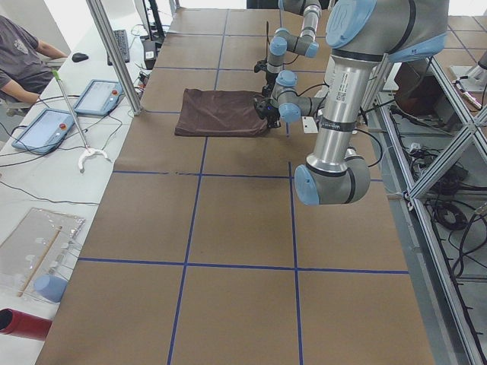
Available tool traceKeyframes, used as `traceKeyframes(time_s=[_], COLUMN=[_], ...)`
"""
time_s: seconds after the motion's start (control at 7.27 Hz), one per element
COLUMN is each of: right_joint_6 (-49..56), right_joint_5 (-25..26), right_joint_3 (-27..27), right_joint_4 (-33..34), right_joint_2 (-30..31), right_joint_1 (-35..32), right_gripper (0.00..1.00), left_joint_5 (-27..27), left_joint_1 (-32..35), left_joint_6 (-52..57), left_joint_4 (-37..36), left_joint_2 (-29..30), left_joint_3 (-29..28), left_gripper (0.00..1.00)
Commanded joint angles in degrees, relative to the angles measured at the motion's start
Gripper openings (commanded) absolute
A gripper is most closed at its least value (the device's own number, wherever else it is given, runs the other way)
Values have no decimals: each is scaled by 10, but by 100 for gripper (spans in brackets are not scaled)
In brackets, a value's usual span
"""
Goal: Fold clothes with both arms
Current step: 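Grasp both near corners of the shirt with the left and right grippers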
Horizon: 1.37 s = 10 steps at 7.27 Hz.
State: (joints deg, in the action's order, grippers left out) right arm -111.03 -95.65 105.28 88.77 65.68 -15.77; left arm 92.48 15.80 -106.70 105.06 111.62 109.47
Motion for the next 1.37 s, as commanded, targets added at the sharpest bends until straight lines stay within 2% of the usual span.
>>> traceKeyframes(time_s=[0.0,0.96,1.24], right_joint_6=[1,15,14], right_joint_5=[1,1,0], right_joint_3=[-1,-2,10], right_joint_4=[-1,-3,-3], right_joint_2=[-9,-34,-28], right_joint_1=[-1,-10,-12], right_gripper=[0,0,0], left_joint_5=[1,2,2], left_joint_1=[0,0,1], left_joint_6=[0,0,0], left_joint_4=[0,0,-6], left_joint_2=[0,0,-10], left_joint_3=[3,4,34], left_gripper=[0,0,0])
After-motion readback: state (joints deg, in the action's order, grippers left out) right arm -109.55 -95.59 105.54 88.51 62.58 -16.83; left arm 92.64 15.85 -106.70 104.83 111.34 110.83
